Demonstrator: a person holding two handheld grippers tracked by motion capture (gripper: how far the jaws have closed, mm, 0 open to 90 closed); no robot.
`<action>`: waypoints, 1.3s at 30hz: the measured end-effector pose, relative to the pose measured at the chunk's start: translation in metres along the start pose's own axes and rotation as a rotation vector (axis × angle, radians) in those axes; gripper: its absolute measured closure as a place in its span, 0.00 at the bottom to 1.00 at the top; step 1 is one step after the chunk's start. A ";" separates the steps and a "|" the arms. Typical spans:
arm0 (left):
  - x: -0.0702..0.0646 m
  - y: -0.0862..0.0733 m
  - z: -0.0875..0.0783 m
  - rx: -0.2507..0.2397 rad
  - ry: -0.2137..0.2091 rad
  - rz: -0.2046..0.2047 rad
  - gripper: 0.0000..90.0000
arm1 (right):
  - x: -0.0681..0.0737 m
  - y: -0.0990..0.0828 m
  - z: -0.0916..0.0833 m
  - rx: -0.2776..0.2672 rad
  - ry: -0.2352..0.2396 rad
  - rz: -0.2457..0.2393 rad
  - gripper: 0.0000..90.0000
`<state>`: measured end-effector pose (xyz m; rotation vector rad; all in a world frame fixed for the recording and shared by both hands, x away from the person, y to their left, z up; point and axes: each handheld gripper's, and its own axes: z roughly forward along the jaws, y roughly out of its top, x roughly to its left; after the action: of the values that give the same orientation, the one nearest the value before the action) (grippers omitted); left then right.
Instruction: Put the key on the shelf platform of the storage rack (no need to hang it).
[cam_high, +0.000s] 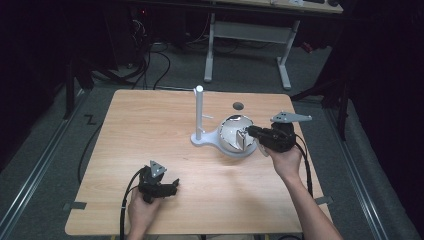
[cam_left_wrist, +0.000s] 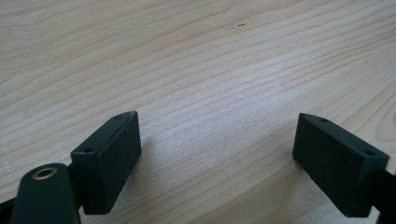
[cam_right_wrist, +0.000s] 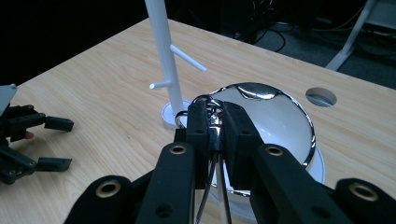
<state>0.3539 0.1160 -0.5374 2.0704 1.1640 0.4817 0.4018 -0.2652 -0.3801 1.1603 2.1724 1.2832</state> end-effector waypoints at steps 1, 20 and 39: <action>0.000 0.000 0.000 -0.001 0.001 0.000 0.17 | -0.001 0.000 0.003 0.001 0.002 0.005 0.92; 0.000 0.000 0.000 -0.001 0.000 0.000 0.17 | -0.009 0.003 0.046 0.057 -0.017 0.036 0.92; 0.000 0.000 0.000 0.000 -0.001 0.000 0.17 | -0.012 -0.002 0.072 0.073 -0.020 0.072 0.91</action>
<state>0.3536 0.1161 -0.5374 2.0701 1.1638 0.4807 0.4554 -0.2359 -0.4201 1.2855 2.1977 1.2248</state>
